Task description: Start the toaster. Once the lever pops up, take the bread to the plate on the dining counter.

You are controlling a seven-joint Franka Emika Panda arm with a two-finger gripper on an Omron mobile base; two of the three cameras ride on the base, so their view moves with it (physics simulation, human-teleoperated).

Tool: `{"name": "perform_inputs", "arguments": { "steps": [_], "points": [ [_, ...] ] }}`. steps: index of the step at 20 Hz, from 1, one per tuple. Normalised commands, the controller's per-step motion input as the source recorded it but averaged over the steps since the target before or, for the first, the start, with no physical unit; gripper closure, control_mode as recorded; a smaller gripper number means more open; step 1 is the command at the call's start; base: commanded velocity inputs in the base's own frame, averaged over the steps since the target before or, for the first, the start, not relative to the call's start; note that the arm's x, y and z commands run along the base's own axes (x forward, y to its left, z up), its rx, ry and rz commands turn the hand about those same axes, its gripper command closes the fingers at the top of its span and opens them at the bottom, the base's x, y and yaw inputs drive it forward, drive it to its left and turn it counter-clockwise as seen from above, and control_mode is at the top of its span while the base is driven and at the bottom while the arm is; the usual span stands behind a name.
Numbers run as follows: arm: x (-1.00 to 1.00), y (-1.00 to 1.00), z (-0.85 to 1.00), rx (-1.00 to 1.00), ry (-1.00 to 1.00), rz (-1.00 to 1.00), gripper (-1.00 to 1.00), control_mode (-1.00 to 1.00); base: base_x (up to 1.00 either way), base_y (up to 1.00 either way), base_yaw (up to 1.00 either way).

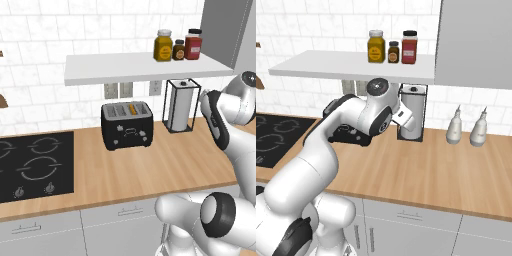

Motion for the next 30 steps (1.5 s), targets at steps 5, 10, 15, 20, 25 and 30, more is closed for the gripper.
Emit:
{"name": "perform_inputs", "arguments": {
  "steps": [5, 10, 15, 20, 25, 30],
  "points": [
    [0.0, 0.0, 0.0, 0.0, 0.0, 0.0, -1.0, -1.0, 0.0, 0.0, 0.0],
    [0.0, 0.0, 0.0, 0.0, 0.0, 0.0, -1.0, -1.0, 0.0, 0.0, 0.0],
    [0.0, 0.0, 0.0, 0.0, 0.0, 0.0, -1.0, -1.0, 0.0, 0.0, 0.0],
    [0.0, 0.0, 0.0, 0.0, 0.0, 0.0, -1.0, -1.0, 0.0, 0.0, 0.0],
    [0.0, 0.0, 0.0, 0.0, 0.0, 0.0, -1.0, -1.0, 0.0, 0.0, 0.0],
    [0.0, 0.0, 0.0, 0.0, 0.0, 0.0, -1.0, -1.0, 0.0, 0.0, 0.0]
  ]
}}
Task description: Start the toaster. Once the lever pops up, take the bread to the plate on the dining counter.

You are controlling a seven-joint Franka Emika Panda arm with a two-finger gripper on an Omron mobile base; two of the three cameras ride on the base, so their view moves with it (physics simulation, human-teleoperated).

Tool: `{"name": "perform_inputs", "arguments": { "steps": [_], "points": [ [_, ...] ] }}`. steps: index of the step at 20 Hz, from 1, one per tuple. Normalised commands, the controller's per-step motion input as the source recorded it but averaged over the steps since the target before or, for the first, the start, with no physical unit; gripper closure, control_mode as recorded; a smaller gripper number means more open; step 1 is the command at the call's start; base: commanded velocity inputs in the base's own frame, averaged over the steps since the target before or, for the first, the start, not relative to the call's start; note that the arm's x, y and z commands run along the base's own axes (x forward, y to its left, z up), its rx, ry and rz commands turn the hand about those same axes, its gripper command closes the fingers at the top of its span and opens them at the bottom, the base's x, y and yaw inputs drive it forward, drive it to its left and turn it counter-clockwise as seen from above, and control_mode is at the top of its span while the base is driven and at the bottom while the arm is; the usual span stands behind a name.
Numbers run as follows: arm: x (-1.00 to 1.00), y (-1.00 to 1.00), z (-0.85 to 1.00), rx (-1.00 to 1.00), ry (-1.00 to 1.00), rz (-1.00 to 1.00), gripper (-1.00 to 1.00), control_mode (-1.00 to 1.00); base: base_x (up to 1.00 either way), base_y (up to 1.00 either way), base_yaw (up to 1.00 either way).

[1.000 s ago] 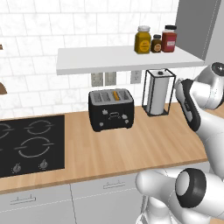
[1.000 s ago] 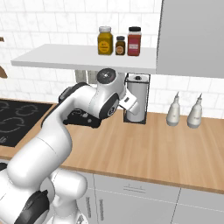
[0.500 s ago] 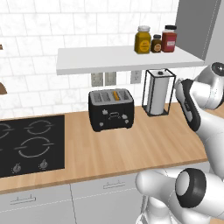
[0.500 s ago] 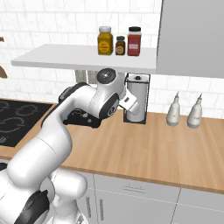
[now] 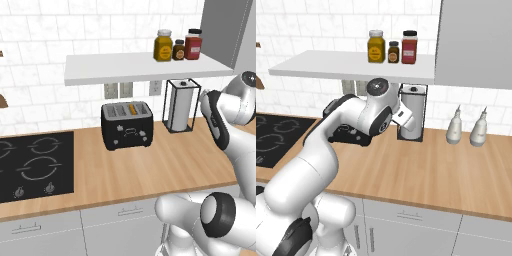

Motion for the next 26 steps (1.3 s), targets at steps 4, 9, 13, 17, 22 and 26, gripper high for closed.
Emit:
{"name": "perform_inputs", "arguments": {
  "steps": [4, 9, 13, 17, 22, 26],
  "points": [
    [0.0, 0.0, 0.0, 0.0, 0.0, 0.0, -1.0, -1.0, 0.0, 0.0, 0.0],
    [0.0, 0.0, 0.0, 0.0, 0.0, 0.0, -1.0, -1.0, 0.0, 0.0, 0.0],
    [0.0, 0.0, 0.0, 0.0, 0.0, 0.0, -1.0, -1.0, 0.0, 0.0, 0.0],
    [0.0, 0.0, 0.0, 0.0, 0.0, 0.0, -1.0, -1.0, 0.0, 0.0, 0.0],
    [0.0, 0.0, 0.0, 0.0, 0.0, 0.0, -1.0, -1.0, 0.0, 0.0, 0.0],
    [0.0, 0.0, 0.0, 0.0, 0.0, 0.0, -1.0, -1.0, 0.0, 0.0, 0.0]
  ]
}}
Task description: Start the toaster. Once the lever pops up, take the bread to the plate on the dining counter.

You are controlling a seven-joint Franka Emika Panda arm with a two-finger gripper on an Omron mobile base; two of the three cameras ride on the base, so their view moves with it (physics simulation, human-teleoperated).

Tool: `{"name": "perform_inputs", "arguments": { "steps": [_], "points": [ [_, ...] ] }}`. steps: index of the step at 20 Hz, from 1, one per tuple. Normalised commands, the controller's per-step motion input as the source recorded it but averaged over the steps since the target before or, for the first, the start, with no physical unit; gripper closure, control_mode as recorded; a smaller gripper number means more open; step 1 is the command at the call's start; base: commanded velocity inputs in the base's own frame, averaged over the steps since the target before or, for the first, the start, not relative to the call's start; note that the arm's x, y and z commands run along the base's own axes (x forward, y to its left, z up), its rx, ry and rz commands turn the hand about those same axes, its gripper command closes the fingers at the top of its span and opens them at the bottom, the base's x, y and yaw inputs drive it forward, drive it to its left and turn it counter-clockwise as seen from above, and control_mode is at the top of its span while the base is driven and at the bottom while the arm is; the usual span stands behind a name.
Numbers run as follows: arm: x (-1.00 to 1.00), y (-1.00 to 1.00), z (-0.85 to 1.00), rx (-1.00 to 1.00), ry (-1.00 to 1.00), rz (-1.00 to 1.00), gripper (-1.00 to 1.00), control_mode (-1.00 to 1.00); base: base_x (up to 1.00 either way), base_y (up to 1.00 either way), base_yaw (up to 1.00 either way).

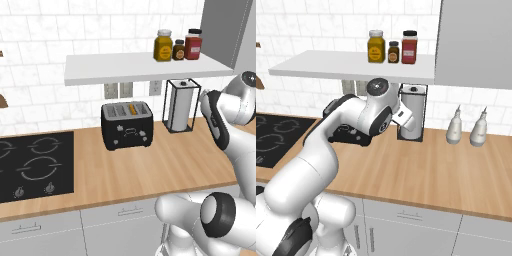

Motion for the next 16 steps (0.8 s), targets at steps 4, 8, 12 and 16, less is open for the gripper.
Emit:
{"name": "perform_inputs", "arguments": {
  "steps": [4, 8, 12, 16],
  "points": [
    [0.0, 0.0, 0.0, 0.0, 0.0, 0.0, -1.0, -1.0, 0.0, 0.0, 0.0],
    [0.0, 0.0, 0.0, 0.0, 0.0, 0.0, -1.0, -1.0, 0.0, 0.0, 0.0],
    [0.0, 0.0, 0.0, 0.0, 0.0, 0.0, -1.0, -1.0, 0.0, 0.0, 0.0],
    [0.0, 0.0, 0.0, 0.0, 0.0, 0.0, -1.0, -1.0, 0.0, 0.0, 0.0]
  ]
}}
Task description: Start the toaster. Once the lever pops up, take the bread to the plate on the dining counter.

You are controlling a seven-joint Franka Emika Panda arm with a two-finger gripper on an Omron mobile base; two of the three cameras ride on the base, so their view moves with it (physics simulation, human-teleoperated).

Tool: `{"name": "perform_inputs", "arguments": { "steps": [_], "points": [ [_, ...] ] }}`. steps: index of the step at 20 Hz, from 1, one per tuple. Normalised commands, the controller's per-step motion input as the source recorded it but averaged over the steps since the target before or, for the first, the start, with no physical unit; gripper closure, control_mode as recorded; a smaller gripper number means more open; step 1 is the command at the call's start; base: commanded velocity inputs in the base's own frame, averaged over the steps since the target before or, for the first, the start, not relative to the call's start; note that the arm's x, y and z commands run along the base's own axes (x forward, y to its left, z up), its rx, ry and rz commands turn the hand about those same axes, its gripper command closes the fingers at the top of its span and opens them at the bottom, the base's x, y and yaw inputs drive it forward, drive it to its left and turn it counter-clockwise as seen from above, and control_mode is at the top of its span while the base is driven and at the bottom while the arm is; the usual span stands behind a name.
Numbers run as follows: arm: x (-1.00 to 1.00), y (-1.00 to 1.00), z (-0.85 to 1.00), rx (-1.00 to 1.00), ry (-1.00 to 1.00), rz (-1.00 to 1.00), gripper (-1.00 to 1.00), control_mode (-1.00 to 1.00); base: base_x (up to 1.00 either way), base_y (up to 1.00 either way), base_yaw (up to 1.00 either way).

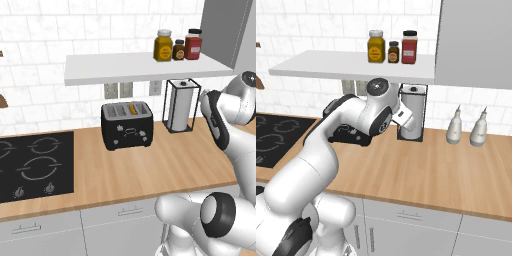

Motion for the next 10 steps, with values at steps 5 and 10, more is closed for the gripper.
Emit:
{"name": "perform_inputs", "arguments": {
  "steps": [5, 10],
  "points": [
    [0.0, 0.0, 0.0, 0.0, 0.0, 0.0, -1.0, -1.0, 0.0, 0.0, 0.0],
    [0.0, 0.0, 0.0, 0.0, 0.0, 0.0, -1.0, -1.0, 0.0, 0.0, 0.0]
  ]
}}
